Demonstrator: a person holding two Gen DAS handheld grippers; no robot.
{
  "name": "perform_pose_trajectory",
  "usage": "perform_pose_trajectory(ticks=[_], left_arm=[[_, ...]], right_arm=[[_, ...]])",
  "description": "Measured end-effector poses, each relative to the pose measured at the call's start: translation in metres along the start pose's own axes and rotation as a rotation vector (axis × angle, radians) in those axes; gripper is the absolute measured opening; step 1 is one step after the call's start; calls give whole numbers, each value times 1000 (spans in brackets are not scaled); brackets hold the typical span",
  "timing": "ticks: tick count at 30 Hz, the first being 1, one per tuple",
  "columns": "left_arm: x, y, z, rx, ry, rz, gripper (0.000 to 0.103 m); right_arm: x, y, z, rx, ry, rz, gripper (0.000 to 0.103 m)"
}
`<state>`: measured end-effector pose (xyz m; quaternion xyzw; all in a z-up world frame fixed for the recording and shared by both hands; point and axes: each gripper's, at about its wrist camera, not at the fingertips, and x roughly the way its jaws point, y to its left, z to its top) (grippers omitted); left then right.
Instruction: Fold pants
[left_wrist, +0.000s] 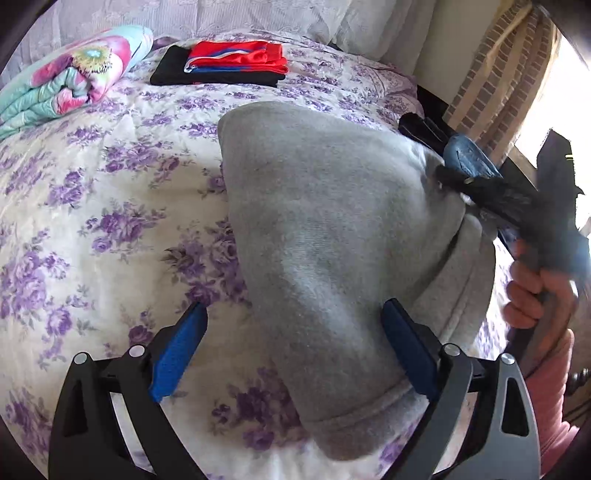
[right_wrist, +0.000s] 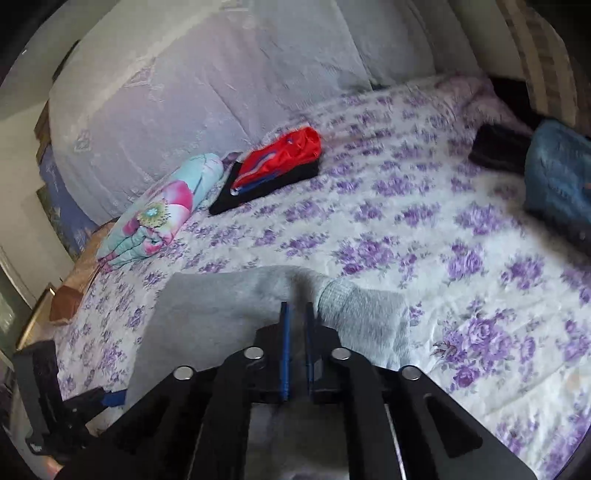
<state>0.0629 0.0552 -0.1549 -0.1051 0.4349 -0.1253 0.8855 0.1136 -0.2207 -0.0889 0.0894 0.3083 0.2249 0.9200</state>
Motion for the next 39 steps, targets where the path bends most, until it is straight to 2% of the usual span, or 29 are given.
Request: perform_pose_trajectory(ticks=[1, 4, 6, 8, 10, 12, 14, 16, 18, 20, 22, 23, 24, 26, 28, 29, 30, 31, 32, 33, 35, 36, 38, 39], left_arm=[[-6, 5, -1, -1, 2, -13, 93], [-25, 20, 3, -17, -18, -15, 93], [-41, 27, 13, -22, -79, 18, 93], [-47, 27, 30, -19, -127, 36, 93], [-42, 23, 46, -3, -139, 15, 93], [-19, 16, 61, 13, -101, 18, 93], [13, 12, 68, 22, -33, 88, 92], [41, 20, 67, -18, 29, 109, 93], [45, 38, 65, -131, 68, 41, 92], [30, 45, 64, -175, 47, 53, 92], [1, 40, 60, -137, -49, 155, 90], [-9, 36, 57, -122, -80, 176, 90], [-20, 31, 52, -109, -107, 170, 90], [-32, 18, 40, -93, -120, 107, 91], [-34, 6, 29, -64, -111, 68, 91], [-32, 0, 22, -50, -97, 62, 91], [-25, -7, 13, -30, -73, 64, 91], [-17, -11, 5, -13, -45, 83, 91], [-4, -14, -3, 5, -7, 117, 93], [6, -11, -13, -3, 14, 117, 96], [4, 2, -22, -92, 36, 46, 97], [-1, 10, -20, -130, 62, 11, 97], [-15, 23, -17, -184, 61, -20, 96], [-22, 30, -15, -205, 53, -22, 95]], right_arm=[[-18, 17, -4, -51, -36, 31, 30], [-44, 56, -21, -172, -49, 140, 30], [-47, 80, -40, -252, -19, 181, 30], [-39, 92, -60, -292, 57, 172, 29], [-26, 89, -85, -301, 135, 109, 27], [-27, 76, -102, -273, 139, 121, 27], [-34, 64, -108, -213, 144, 149, 27], [-37, 53, -113, -169, 150, 158, 26], [-38, 47, -115, -153, 162, 156, 25], [-42, 44, -115, -146, 169, 170, 28], [-56, 43, -103, -146, 128, 177, 31], [-63, 41, -96, -143, 96, 190, 33], [-70, 41, -88, -141, 61, 203, 34], [-78, 39, -69, -136, -22, 209, 39], [-73, 37, -57, -130, -51, 227, 42], [-65, 31, -52, -122, -46, 217, 43], [-55, 24, -50, -114, -32, 173, 43], [-39, 13, -50, -105, -9, 57, 43], [-27, 4, -50, -107, 0, -59, 33], [-19, -7, -53, -101, 12, -105, 31], [-26, -22, -55, -11, 6, -39, 32], [-38, -18, -55, -13, -15, -48, 35], [-67, 6, -58, -118, -109, -76, 49], [-78, 20, -64, -185, -137, -63, 50]])
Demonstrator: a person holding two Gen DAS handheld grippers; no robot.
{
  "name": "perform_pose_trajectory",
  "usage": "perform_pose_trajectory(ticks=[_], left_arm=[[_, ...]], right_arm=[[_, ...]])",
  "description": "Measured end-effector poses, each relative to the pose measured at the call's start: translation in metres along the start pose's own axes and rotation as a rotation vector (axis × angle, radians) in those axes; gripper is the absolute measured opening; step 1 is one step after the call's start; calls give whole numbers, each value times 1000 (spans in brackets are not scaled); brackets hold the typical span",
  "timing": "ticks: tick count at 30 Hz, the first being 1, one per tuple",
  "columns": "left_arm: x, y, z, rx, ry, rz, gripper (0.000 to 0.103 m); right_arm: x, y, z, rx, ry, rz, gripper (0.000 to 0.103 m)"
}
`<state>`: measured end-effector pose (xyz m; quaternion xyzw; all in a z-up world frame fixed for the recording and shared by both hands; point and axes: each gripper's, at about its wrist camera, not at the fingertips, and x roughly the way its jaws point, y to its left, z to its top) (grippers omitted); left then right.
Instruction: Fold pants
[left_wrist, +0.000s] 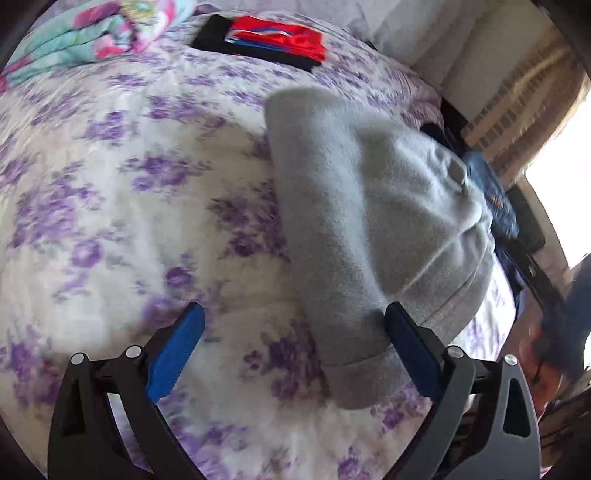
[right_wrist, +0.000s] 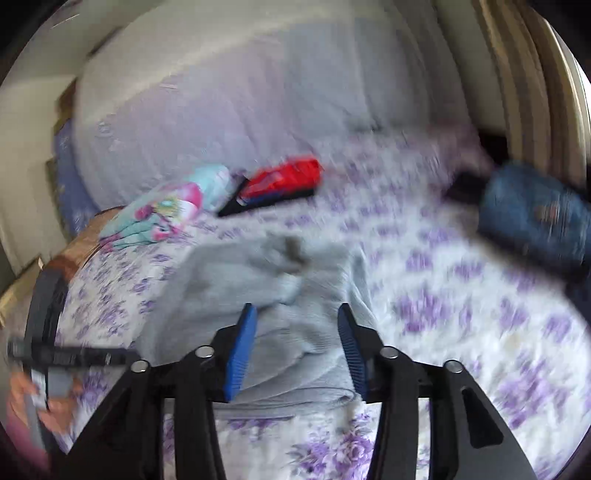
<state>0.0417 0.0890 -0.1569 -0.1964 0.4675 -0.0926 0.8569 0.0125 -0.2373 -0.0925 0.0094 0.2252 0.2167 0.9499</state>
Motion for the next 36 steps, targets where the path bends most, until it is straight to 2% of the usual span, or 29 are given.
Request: perform_pose_trajectory(ticks=[3, 5, 8, 10, 15, 17, 21, 22, 23, 26, 29, 34, 36], left_arm=[[-18, 9, 6, -18, -13, -16, 95], [-23, 10, 8, -22, -14, -32, 95], [-23, 11, 6, -27, 8, -53, 95], [-18, 7, 4, -25, 32, -62, 95], [-1, -3, -5, -4, 98, -60, 95], [5, -8, -6, 4, 122, -83, 95], [11, -18, -7, 9, 159, -149, 95], [12, -20, -7, 11, 168, -167, 95], [12, -22, -8, 12, 175, -181, 95], [13, -25, -9, 24, 174, -156, 95], [19, -27, -9, 5, 199, -173, 96], [33, -33, -6, -27, 238, -211, 99], [38, -29, -4, -82, 278, -243, 99]], right_arm=[[-21, 61, -13, -299, 10, 135, 58], [-27, 101, -33, -533, 26, 174, 62], [-20, 145, -71, -890, 26, 110, 68], [-7, 155, -89, -1006, 60, 45, 68], [28, 148, -93, -1069, 118, -131, 68], [37, 144, -93, -1095, 128, -144, 72], [49, 144, -89, -1115, 107, -162, 74], [51, 145, -88, -1111, 106, -161, 71], [52, 144, -87, -1104, 105, -151, 60], [51, 143, -83, -1077, 89, -143, 44], [47, 138, -74, -1020, 80, -130, 39], [48, 132, -69, -997, 69, -120, 39], [49, 131, -68, -988, 61, -122, 39]])
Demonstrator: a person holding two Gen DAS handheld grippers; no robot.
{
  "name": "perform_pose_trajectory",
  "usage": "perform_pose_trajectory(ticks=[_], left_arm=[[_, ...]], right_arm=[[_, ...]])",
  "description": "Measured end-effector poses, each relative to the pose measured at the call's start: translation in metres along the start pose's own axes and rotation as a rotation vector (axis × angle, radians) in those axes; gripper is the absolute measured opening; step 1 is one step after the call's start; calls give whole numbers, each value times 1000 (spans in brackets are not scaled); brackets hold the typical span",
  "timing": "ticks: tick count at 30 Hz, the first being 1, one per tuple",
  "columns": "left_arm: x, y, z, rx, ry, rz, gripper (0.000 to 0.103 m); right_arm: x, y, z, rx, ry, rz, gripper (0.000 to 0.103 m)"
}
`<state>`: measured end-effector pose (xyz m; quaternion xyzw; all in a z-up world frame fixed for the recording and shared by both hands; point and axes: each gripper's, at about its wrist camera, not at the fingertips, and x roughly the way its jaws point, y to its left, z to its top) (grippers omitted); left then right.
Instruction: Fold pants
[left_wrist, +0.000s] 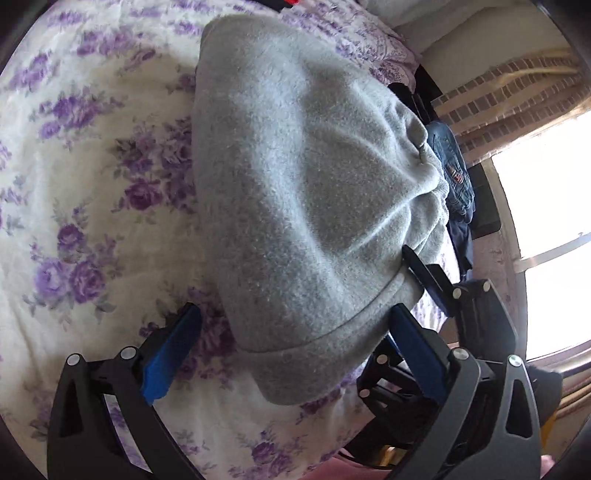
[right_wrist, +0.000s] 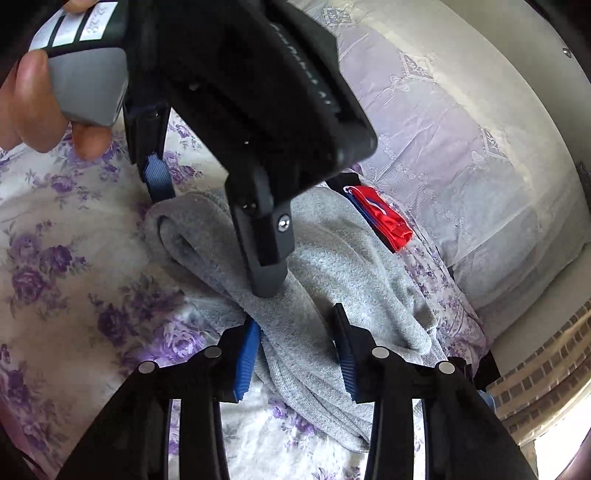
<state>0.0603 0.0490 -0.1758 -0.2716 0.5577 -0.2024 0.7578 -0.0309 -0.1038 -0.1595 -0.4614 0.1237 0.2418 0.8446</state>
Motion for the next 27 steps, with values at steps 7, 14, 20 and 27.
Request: perform_pose_trajectory(ticks=[7, 14, 20, 27], left_arm=[[14, 2, 10, -76, 42, -107, 99], [13, -10, 12, 1, 28, -154, 69], [22, -1, 6, 48, 9, -136, 63], [17, -5, 1, 83, -32, -128, 64]], right_arm=[[-4, -9, -4, 61, -10, 20, 39], [-10, -17, -9, 105, -12, 95, 44], [-30, -136, -41, 643, -98, 156, 80], [77, -220, -110, 1108, 150, 392, 84]])
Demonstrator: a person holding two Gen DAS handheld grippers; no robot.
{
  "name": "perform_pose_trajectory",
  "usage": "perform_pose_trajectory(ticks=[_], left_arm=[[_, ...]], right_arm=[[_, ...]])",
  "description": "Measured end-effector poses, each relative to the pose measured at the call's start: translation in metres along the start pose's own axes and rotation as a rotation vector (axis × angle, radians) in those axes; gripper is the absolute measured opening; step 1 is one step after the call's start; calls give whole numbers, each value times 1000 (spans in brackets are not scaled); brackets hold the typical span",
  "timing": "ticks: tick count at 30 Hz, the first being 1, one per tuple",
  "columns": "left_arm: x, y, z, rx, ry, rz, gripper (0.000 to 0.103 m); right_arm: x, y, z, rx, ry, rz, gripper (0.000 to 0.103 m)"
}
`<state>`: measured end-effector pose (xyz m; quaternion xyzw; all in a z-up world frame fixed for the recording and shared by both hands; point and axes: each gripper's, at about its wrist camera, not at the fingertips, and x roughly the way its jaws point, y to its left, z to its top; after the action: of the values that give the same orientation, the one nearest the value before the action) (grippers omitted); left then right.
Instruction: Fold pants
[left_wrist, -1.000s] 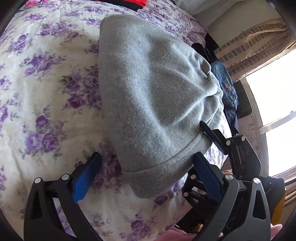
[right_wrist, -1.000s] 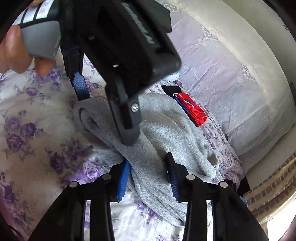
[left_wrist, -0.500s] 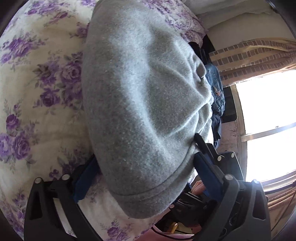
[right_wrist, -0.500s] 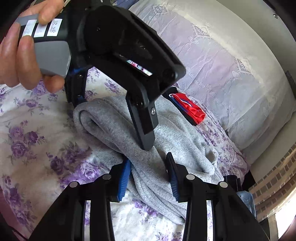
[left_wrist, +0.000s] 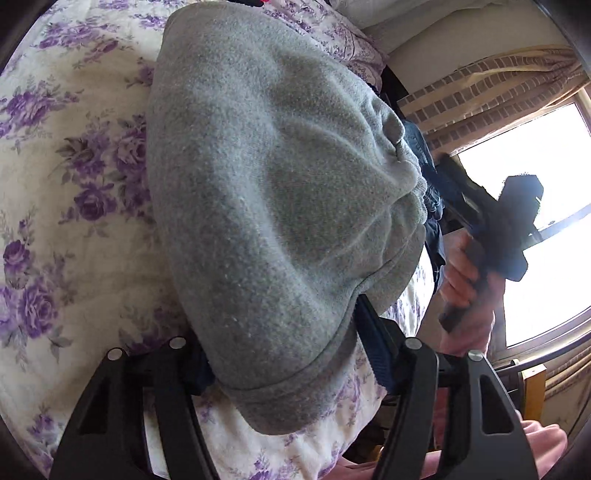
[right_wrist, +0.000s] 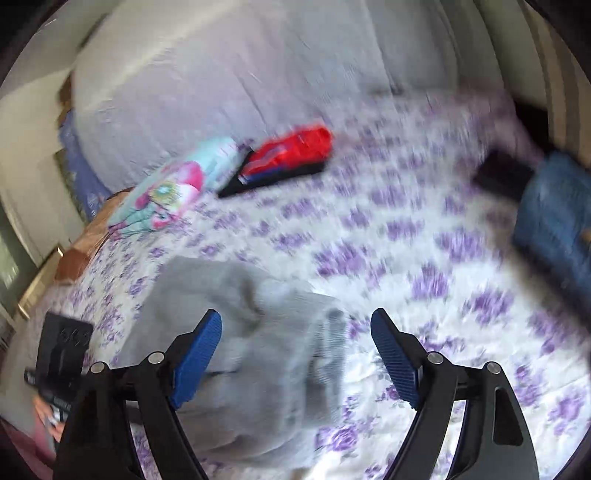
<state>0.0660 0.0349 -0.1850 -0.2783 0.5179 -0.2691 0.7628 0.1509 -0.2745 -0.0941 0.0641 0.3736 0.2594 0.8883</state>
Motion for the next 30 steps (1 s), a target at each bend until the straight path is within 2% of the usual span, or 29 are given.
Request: perform_pose_trajectory(ticks=[3, 6, 8, 11, 15, 20, 22, 27, 30], left_arm=[[-4, 0, -1, 3, -2, 14, 65], [-2, -6, 0, 9, -4, 29, 65], [0, -7, 1, 11, -7, 32, 65], [0, -6, 0, 11, -5, 32, 65], [0, -5, 0, 7, -9, 27, 66], [0, -7, -3, 30, -32, 30, 65], [-1, -9, -5, 50, -47, 43, 60], [-18, -10, -8, 87, -91, 55, 48], [-43, -18, -6, 166, -143, 98, 47]], right_arm=[[37, -27, -21, 161, 160, 153, 84], [71, -44, -35, 295, 291, 400, 85], [79, -44, -39, 314, 303, 464, 86], [88, -29, -37, 270, 320, 536, 88], [96, -16, -35, 237, 339, 543, 86], [89, -21, -41, 292, 311, 516, 59], [85, -21, -40, 307, 287, 512, 54], [63, -3, -30, 279, 212, 494, 48], [46, 23, -16, 236, 175, 520, 47]])
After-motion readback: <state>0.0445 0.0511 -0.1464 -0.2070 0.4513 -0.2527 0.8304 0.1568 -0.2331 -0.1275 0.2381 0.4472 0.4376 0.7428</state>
